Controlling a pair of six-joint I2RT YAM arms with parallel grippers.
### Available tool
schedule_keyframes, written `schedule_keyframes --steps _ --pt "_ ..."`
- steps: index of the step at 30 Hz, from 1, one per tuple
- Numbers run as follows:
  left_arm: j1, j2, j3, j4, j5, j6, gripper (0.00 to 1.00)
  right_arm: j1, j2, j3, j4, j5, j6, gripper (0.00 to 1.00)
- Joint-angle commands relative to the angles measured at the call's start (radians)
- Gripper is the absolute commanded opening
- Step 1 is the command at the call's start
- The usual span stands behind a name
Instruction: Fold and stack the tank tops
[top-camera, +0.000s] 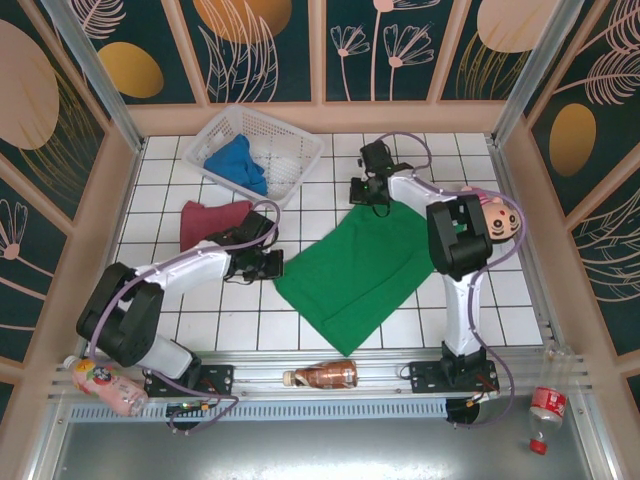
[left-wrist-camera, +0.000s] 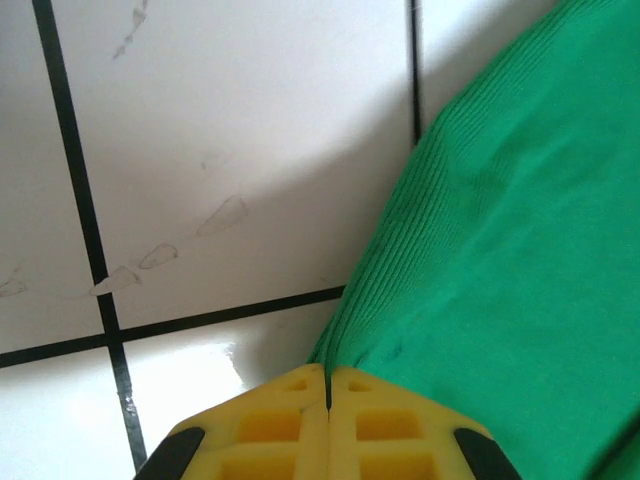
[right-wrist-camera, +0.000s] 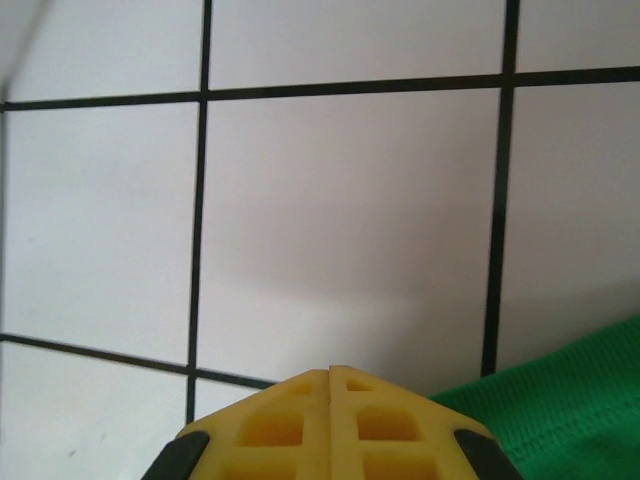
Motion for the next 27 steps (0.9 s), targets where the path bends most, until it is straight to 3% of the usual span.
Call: schedule_keyframes --steps 1,14,27 --pt "-0.03 -0.054 0.032 -0.041 0.027 -0.001 0.0 -0.014 -0.096 -0.084 0.15 -0.069 0.042 0.0" --pt "-0.196 -0.095 0.002 -0.067 0.026 -0.085 0.0 -0.09 -0.278 -0.368 0.251 -0.118 0.045 0.0" --pt "-0.332 -0.056 -0.078 0.01 0.065 -0.177 0.0 -0.139 -0.33 -0.526 0.296 -0.135 0.063 0.0"
